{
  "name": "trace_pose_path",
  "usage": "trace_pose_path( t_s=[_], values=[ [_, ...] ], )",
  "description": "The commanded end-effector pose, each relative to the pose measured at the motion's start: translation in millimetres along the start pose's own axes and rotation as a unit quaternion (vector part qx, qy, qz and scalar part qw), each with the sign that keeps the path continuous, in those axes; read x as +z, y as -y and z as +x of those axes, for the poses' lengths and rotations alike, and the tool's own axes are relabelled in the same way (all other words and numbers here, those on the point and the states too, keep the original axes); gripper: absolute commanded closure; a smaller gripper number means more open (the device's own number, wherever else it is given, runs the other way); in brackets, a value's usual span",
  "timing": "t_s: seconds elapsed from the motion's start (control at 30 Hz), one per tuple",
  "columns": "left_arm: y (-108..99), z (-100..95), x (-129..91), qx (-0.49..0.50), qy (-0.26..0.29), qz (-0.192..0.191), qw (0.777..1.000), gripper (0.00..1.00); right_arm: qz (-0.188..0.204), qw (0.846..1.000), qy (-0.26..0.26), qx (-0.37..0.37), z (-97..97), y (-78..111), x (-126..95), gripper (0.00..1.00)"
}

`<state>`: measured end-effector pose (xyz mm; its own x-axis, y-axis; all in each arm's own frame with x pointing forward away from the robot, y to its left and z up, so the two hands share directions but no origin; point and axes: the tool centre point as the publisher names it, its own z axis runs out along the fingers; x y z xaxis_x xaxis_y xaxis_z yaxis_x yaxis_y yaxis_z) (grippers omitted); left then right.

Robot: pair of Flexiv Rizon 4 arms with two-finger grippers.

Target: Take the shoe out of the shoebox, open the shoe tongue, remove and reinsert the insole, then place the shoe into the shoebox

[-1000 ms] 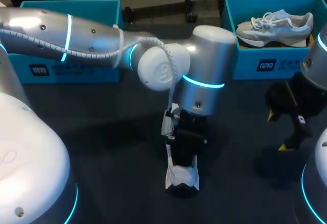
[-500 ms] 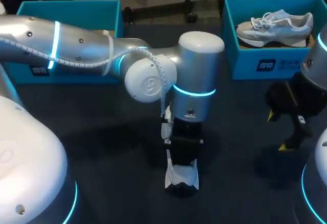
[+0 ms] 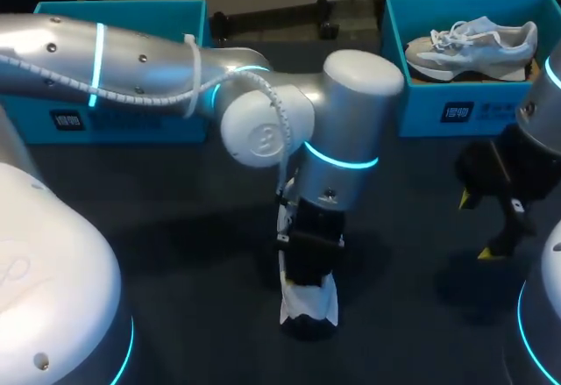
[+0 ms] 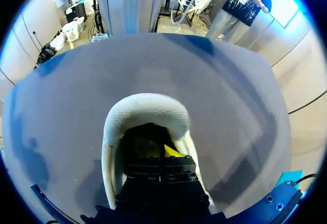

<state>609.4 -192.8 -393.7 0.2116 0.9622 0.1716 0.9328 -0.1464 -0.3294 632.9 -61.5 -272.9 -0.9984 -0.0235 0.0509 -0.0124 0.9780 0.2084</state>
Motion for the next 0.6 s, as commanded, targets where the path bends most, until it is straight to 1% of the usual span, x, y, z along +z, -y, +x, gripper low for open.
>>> trace_pose_path(
  t_s=[0.03,0.17,0.27,0.3,0.33,0.4,0.47,0.5,0.53,0.6],
  values=[
    [-6,-9.8,16,-0.008,-0.008,0.001,1.0,1.0,0.0,1.0,0.001,0.0,1.0,0.4,1,0.0],
    [-10,-9.8,16,-0.017,0.012,0.004,1.0,1.0,0.0,1.0,0.001,0.0,1.0,0.4,1,0.0],
    [-7,-9.4,5,-0.017,0.024,0.0,1.0,1.0,0.0,1.0,0.001,0.0,1.0,0.4,1,0.0],
    [-3,-8.7,-4,-0.016,0.036,-0.005,0.999,1.0,0.0,1.0,0.001,0.0,1.0,0.4,1,0.0],
    [-1,-8.5,-8,-0.015,0.045,-0.006,0.999,1.0,0.0,1.0,0.001,0.0,1.0,0.4,1,0.0],
    [3,-9.4,-20,-0.011,0.083,0.005,0.996,1.0,0.0,1.0,0.001,0.0,1.0,0.4,1,0.0],
    [4,-11.0,-25,-0.006,0.099,0.018,0.995,1.0,0.0,1.0,0.001,0.0,1.0,0.4,1,0.0],
    [5,-11.9,-26,-0.005,0.106,0.022,0.994,1.0,0.0,1.0,0.001,0.0,1.0,0.4,1,0.0],
    [6,-14.1,-26,-0.002,0.11,0.04,0.993,1.0,0.0,1.0,0.001,0.0,1.0,0.4,1,0.0],
    [9,-18.5,-23,-0.004,0.112,0.04,0.993,1.0,0.0,1.0,0.001,0.0,1.0,0.4,1,0.0]
  ],
)
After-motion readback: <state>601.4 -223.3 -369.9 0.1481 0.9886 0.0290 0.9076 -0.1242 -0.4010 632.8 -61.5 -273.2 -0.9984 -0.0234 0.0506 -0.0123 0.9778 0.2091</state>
